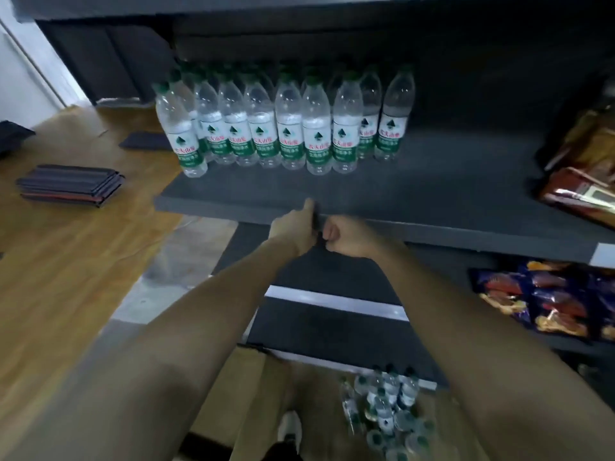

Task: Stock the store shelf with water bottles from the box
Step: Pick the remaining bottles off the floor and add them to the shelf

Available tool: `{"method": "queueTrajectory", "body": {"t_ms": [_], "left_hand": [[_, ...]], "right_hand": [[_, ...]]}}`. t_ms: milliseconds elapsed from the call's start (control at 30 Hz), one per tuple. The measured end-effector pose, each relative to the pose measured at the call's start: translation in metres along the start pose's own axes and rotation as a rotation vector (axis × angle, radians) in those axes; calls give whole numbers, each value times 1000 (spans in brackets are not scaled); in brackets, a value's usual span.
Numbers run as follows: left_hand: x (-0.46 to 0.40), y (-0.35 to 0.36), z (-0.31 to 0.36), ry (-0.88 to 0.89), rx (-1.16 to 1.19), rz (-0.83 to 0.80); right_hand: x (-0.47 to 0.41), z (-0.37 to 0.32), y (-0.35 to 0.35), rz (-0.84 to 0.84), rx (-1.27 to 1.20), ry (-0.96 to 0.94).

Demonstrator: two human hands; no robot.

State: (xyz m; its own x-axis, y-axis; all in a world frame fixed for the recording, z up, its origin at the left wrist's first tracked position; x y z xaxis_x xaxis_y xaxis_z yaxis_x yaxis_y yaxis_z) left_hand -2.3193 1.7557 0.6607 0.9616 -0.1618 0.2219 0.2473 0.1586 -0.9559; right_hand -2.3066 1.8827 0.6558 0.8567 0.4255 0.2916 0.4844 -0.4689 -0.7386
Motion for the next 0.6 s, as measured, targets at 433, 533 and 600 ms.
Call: {"method": "queueTrajectory", "body": {"t_ms": [433,533,600], "left_hand": [[39,214,45,123,-112,-184],[39,285,47,111,-37,-291],[42,338,51,155,-29,-393]], "right_hand": [[63,184,135,-188,-89,368],[67,216,182,-222,-130,410],[74,245,219,-233,-181,503]]}}
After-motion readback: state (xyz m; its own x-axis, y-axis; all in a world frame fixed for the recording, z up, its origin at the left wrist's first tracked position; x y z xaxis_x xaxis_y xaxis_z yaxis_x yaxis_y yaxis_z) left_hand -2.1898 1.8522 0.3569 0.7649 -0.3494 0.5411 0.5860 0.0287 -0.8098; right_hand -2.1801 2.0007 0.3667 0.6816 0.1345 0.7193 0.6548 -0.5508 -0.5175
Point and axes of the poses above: each hand's wrist, its own x-axis away from the middle knuckle, its own y-axis out of the palm, z = x × y, the point moved 6 cm from there along -x, towards the middle knuckle, and after that the axes turned 10 degrees about -z, right-handed, at the moved point
